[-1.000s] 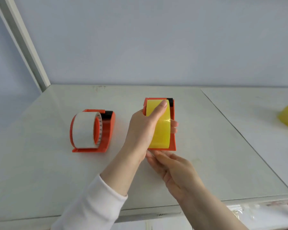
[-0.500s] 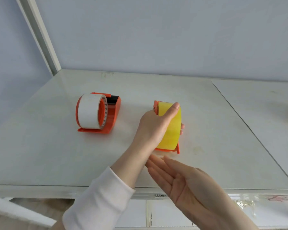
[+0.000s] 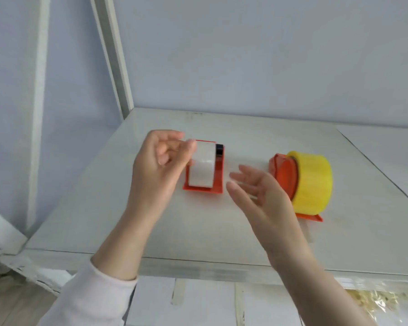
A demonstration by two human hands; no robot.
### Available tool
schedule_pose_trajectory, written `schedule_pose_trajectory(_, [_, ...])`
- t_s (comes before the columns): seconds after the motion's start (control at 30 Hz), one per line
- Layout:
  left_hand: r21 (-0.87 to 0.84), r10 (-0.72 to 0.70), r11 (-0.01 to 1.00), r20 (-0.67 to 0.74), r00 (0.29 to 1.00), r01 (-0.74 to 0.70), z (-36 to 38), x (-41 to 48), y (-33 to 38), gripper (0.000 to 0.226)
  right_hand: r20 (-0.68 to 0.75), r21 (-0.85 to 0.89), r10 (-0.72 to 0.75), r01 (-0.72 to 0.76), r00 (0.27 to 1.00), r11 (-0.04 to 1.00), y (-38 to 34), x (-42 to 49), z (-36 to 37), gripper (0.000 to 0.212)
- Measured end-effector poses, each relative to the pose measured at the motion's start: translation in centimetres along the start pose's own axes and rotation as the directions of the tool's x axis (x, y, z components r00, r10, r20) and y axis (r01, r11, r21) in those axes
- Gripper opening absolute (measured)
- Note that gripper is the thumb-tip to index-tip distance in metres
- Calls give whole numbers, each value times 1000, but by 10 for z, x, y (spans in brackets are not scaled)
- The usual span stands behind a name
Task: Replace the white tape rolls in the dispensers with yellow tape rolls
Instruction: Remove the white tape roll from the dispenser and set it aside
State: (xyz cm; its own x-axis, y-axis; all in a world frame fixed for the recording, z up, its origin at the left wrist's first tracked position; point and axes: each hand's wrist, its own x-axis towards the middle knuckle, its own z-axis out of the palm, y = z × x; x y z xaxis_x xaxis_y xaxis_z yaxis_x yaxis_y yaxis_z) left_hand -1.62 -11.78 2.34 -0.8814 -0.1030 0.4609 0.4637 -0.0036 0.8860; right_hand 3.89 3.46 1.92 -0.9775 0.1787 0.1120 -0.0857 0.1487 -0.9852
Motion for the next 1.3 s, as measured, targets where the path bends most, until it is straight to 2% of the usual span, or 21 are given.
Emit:
schedule_pose_trajectory(0.07, [97,-124,989,122,985,113,-24,7,-21,65,-60,-65,-26,22,998,998,4,24,26,43])
schedule_pose_trajectory(0.13, [296,-276,935,251,928,198,-31,10,-43,104,-107,-109,4,-15,994,994,8,44,48,62])
schedule_pose_trajectory(0.17, [373,-339,903,308,889,215,-30,11,-52,115,-118,-121,24,-38,993,992,11,51,56,65])
schedule_pose_trajectory(0.23, [416,-423,873,385,820,255,-24,17,-62,114,-128,-125,48,-65,991,990,15,59,67,61])
schedule_pose_trajectory(0.33, [226,-481,874,524,702,430,-13,27,-66,67,-111,-109,54,-67,992,992,19,64,75,47])
schedule_pose_trajectory(0.37, [222,-481,875,511,712,431,-10,30,-68,64,-98,-100,60,-69,993,993,19,64,75,43])
schedule_pose_trajectory(0.47, [337,-408,902,461,788,270,-10,29,-77,96,-67,-84,49,-55,997,995,15,65,72,27])
schedule_pose_trajectory(0.6, [424,-333,899,493,804,111,-14,21,-72,103,-41,-121,30,-35,999,992,-8,69,67,24])
schedule_pose_trajectory(0.67, [421,-306,903,501,809,81,-15,13,-69,104,3,-43,63,-63,998,997,-23,71,63,25])
schedule_pose_trajectory(0.8, [525,-280,851,505,816,-33,-15,4,-73,125,17,105,91,-92,996,990,-49,80,53,32])
schedule_pose_trajectory(0.9, [497,-279,868,472,836,9,-17,5,-64,116,53,114,120,-125,991,986,-50,79,56,29])
schedule_pose_trajectory(0.97, [357,-237,928,332,913,111,-20,7,-46,99,50,104,125,-129,991,986,-48,77,59,30])
schedule_pose_trajectory(1.03, [154,-185,975,166,969,160,-20,14,-33,65,32,94,117,-119,993,988,-49,75,61,31])
schedule_pose_trajectory(1.1, [72,-166,985,137,977,157,-15,21,-23,25,-2,66,121,-120,993,991,-51,74,63,37])
schedule_pose_trajectory(1.13, [88,-159,985,150,976,147,-13,24,-21,12,-7,61,127,-126,992,990,-52,73,64,41])
schedule_pose_trajectory(1.23, [171,-100,982,134,986,77,-12,27,-20,16,-39,18,130,-129,991,991,-53,69,60,44])
schedule_pose_trajectory(1.3, [205,-76,978,132,988,48,-12,27,-22,20,-111,8,126,-126,986,992,-49,66,50,41])
